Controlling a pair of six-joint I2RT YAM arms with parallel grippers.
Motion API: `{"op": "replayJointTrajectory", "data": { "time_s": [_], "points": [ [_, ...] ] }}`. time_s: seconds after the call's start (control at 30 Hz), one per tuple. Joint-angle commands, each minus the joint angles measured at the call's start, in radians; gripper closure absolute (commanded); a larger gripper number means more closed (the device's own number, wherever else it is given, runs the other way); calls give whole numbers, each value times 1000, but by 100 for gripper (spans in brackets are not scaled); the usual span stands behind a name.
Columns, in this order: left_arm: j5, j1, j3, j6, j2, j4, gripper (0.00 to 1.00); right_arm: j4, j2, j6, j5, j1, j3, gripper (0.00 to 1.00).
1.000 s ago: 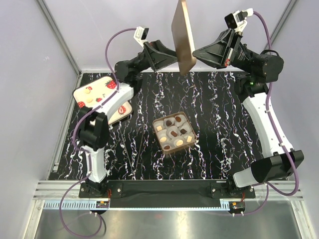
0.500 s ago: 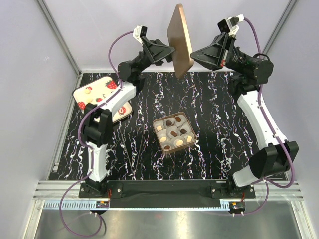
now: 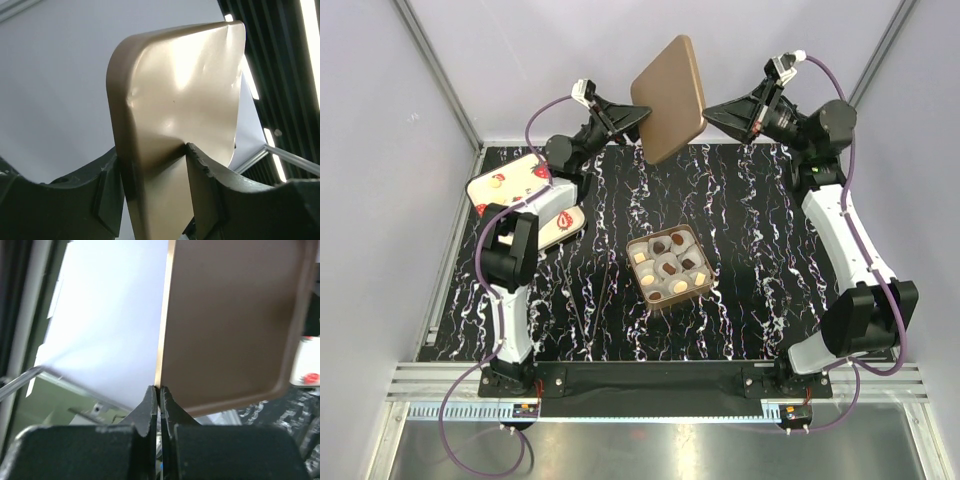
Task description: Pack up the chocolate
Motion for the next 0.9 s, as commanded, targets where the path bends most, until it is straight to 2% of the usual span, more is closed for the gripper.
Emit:
{"op": "replayJointTrajectory", "data": {
  "time_s": [0.0,0.03,0.1,0.17,0.23,0.33,0.5,0.6,0.63,0.67,0.77,0.83,0.87],
  "points": [
    [35,-10,-15,36,-100,175,57,-342,-15,-319,51,2,-2,99],
    [53,-10,-25,42,-100,167,62,-425,-12,-389,75,-2,-1,98],
    [62,-5,-52,47,-101,161,65,-500,-8,-457,101,-4,2,94],
    [76,1,-77,50,-97,162,66,-569,-4,-531,126,-7,-4,88],
    [93,6,-94,54,-94,159,66,-640,-8,-594,161,-7,-14,77],
    [108,13,-130,65,-95,162,67,-675,-17,-646,193,-7,-39,70],
    [136,18,-173,87,-94,159,71,-675,3,-668,193,-7,-64,68],
    [162,18,-193,96,-89,162,71,-669,11,-671,197,-8,-94,73],
    [176,20,-204,100,-95,161,69,-660,11,-672,197,-7,-102,77],
    [182,20,-227,108,-98,155,68,-656,14,-675,195,-8,-108,85],
    [194,26,-290,133,-111,156,58,-639,25,-683,171,-14,-125,99],
    [205,33,-322,139,-124,162,52,-620,34,-680,134,-21,-124,100],
    [211,42,-354,143,-130,159,46,-610,43,-682,112,-27,-122,100]
  ]
}}
